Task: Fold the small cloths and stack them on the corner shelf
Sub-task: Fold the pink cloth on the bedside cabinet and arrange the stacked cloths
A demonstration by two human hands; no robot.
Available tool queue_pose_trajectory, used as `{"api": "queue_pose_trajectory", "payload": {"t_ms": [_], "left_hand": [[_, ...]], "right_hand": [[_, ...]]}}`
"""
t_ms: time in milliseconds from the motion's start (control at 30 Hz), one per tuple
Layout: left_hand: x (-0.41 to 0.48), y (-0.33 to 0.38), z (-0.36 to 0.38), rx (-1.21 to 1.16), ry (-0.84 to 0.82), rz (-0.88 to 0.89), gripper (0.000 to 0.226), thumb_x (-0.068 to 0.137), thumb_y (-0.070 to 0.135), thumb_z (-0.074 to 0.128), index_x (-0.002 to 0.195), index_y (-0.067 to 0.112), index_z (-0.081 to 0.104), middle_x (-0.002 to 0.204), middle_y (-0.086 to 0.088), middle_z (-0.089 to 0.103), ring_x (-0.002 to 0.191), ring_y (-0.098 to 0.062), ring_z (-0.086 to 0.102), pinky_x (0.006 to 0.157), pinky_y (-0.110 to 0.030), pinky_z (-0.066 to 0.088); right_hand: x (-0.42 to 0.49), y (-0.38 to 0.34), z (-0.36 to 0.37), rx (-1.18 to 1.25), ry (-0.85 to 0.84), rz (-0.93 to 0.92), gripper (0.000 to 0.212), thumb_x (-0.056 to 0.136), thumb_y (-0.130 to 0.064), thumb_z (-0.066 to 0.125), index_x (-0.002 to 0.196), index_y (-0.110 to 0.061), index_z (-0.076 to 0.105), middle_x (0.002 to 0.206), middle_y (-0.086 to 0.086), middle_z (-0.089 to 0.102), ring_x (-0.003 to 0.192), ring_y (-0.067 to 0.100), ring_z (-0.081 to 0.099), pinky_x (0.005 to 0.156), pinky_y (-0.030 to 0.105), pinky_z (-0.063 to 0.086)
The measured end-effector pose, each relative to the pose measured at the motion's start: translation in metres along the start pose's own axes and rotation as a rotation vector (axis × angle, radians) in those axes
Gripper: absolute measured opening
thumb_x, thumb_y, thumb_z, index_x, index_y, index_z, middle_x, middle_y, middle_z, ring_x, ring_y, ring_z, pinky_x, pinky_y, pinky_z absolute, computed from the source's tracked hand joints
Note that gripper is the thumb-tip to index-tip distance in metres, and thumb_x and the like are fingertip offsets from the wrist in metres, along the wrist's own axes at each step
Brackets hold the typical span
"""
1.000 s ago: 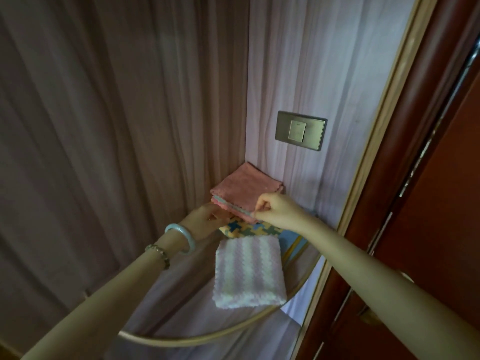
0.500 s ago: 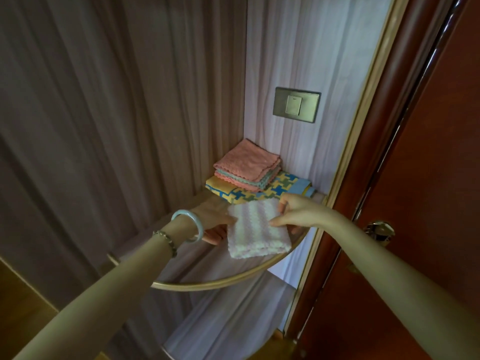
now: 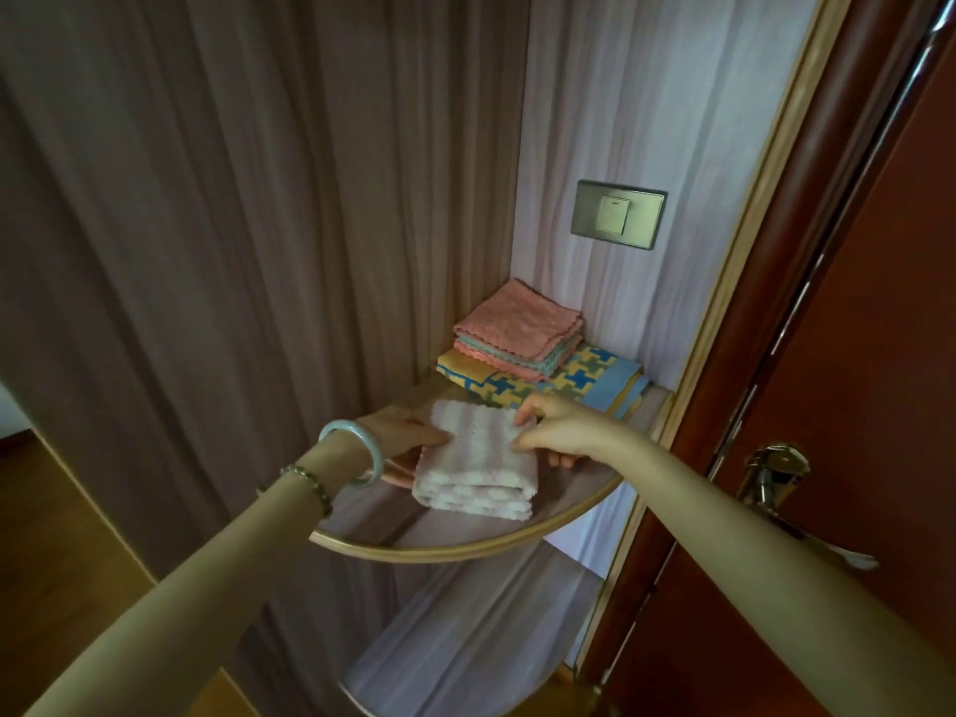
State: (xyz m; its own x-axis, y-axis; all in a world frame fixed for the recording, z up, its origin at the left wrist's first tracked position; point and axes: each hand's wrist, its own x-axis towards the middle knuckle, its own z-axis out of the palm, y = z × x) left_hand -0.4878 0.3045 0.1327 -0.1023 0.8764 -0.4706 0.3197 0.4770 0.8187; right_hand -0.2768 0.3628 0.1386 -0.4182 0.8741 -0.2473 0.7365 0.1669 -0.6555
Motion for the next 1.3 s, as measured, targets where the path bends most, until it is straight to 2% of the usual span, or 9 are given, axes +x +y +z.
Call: {"api": "queue_pose_trajectory", "payload": {"t_ms": [233,367,567,667,800,1000,1167,1233,1300], "left_hand": [[-0.003,-0.004,-0.008,-0.117,0.101,0.015,0.023,0.089,0.037,0.062,0.096,0.015,0.062,0.079,-0.002,0.062,0.072,-0.016,0.058,0.060,-0.028,0.048],[-0.003,0.004,-0.004,-0.039,0.324,0.476,0.028,0.084,0.043,0.064,0.081,0.015,0.059,0.073,0.003,0.060,0.070,-0.012,0.055,0.061,-0.024,0.044],[-0.022,0.045,0.007,-0.336,-0.254,0.429,0.077,0.077,0.070,0.054,0.123,0.009,0.060,0.123,-0.014,0.062,0.114,-0.024,0.060,0.097,-0.042,0.047],[-0.024,0.051,0.010,-0.498,-0.305,0.409,0.052,0.088,0.038,0.058,0.124,0.001,0.056,0.119,-0.020,0.061,0.108,-0.026,0.061,0.092,-0.041,0.053],[-0.022,0.039,0.000,-0.774,-0.402,0.433,0.037,0.077,0.009,0.053,0.111,-0.001,0.065,0.112,-0.019,0.066,0.104,-0.030,0.065,0.093,-0.045,0.051],[-0.019,0.019,-0.001,-0.864,-0.510,0.507,0.048,0.077,0.009,0.045,0.122,-0.005,0.055,0.125,-0.022,0.054,0.122,-0.035,0.048,0.113,-0.050,0.028],[-0.017,0.011,0.001,-0.673,-0.348,0.389,0.059,0.077,0.028,0.066,0.126,-0.003,0.053,0.123,-0.016,0.056,0.115,-0.026,0.053,0.108,-0.040,0.037],[-0.014,0.008,0.002,-0.583,-0.208,0.425,0.025,0.082,0.012,0.065,0.106,0.008,0.060,0.104,-0.011,0.065,0.095,-0.019,0.066,0.083,-0.031,0.052],[-0.008,0.001,0.001,-0.491,-0.098,0.451,0.041,0.084,-0.009,0.056,0.106,0.026,0.051,0.093,0.001,0.062,0.080,-0.012,0.064,0.069,-0.028,0.053]], "right_hand": [[-0.004,-0.023,-0.006,0.573,0.104,-0.015,0.012,0.085,-0.004,0.055,0.087,-0.017,0.056,0.081,0.005,0.055,0.071,0.017,0.054,0.055,0.028,0.048],[-0.009,-0.043,-0.017,0.769,0.206,-0.072,0.013,0.087,-0.006,0.054,0.098,-0.014,0.056,0.090,0.007,0.058,0.079,0.019,0.058,0.053,0.028,0.050],[-0.014,-0.080,-0.022,0.688,0.285,-0.275,0.023,0.088,-0.003,0.056,0.110,-0.010,0.057,0.098,0.013,0.063,0.085,0.021,0.063,0.074,0.031,0.055],[-0.023,-0.087,-0.023,0.789,0.164,-0.391,0.032,0.093,-0.002,0.047,0.123,-0.012,0.050,0.100,0.012,0.060,0.094,0.025,0.063,0.082,0.037,0.055],[-0.029,-0.069,-0.039,0.532,0.584,-0.369,0.034,0.090,-0.010,0.057,0.124,-0.013,0.053,0.110,0.000,0.055,0.104,0.015,0.056,0.082,0.021,0.045],[-0.028,-0.032,-0.023,0.986,-0.132,0.109,0.027,0.088,-0.033,0.064,0.109,-0.018,0.058,0.110,0.015,0.063,0.099,0.031,0.066,0.081,0.043,0.058],[-0.011,-0.028,-0.014,0.986,0.066,-0.086,0.071,0.089,0.003,0.055,0.146,-0.029,0.027,0.121,0.009,0.057,0.095,0.023,0.064,0.069,0.042,0.058],[-0.012,-0.023,-0.014,0.833,0.078,-0.083,0.077,0.089,0.006,0.055,0.147,-0.036,0.025,0.129,0.010,0.051,0.101,0.024,0.061,0.077,0.044,0.056],[-0.014,-0.017,-0.011,0.698,0.018,-0.095,0.061,0.090,0.006,0.051,0.140,-0.027,0.043,0.123,0.012,0.055,0.093,0.020,0.061,0.073,0.036,0.057]]}}
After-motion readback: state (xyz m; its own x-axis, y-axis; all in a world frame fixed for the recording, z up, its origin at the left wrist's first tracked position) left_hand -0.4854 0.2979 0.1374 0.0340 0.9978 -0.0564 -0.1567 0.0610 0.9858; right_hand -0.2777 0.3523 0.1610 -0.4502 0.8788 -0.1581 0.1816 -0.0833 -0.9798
